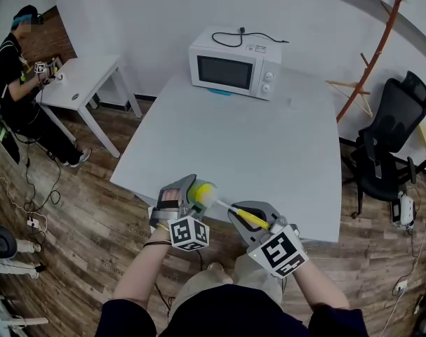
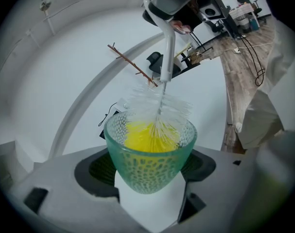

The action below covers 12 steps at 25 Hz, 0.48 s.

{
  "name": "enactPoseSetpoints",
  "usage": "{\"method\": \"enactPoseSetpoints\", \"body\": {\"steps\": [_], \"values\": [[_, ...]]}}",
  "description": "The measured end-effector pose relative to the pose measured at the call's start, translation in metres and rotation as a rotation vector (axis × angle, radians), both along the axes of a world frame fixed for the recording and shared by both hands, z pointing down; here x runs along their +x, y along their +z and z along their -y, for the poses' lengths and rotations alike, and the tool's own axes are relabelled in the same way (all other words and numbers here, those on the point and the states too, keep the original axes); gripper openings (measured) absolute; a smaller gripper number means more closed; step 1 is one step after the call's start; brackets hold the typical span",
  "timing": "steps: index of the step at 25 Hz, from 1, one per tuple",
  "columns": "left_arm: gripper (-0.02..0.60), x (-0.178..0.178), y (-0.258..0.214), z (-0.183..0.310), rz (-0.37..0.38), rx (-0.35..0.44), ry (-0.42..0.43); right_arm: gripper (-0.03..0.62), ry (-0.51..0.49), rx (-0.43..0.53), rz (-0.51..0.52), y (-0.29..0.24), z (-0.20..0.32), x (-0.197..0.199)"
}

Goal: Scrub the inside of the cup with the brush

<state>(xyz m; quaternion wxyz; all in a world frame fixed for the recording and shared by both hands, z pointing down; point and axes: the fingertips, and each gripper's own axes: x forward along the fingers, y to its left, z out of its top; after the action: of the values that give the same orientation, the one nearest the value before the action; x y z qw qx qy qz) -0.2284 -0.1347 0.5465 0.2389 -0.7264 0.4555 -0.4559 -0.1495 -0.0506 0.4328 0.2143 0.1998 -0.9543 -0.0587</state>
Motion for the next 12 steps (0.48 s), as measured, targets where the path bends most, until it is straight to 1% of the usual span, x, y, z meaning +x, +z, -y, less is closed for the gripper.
{"method": "enactPoseSetpoints", "body": {"steps": [3,7,12], "values": [[0.387,-0.0043,0.0007,0.0011,0.004,0.000,-0.009,0.049,0.007,-0.014,-0.003,0.0039,-0.0036,-0.0006],[0.387,-0.0061,0.0022,0.0043,0.003,-0.006,-0.019,0.049,0.015,-0.053,0.021,0.0040,-0.0070,-0.0029],[0.388,-0.0035,0.0047,0.0046,0.028,-0.009,-0.001,0.049,0.023,-0.066,0.047,-0.0005,-0.0082,-0.0080]]}}
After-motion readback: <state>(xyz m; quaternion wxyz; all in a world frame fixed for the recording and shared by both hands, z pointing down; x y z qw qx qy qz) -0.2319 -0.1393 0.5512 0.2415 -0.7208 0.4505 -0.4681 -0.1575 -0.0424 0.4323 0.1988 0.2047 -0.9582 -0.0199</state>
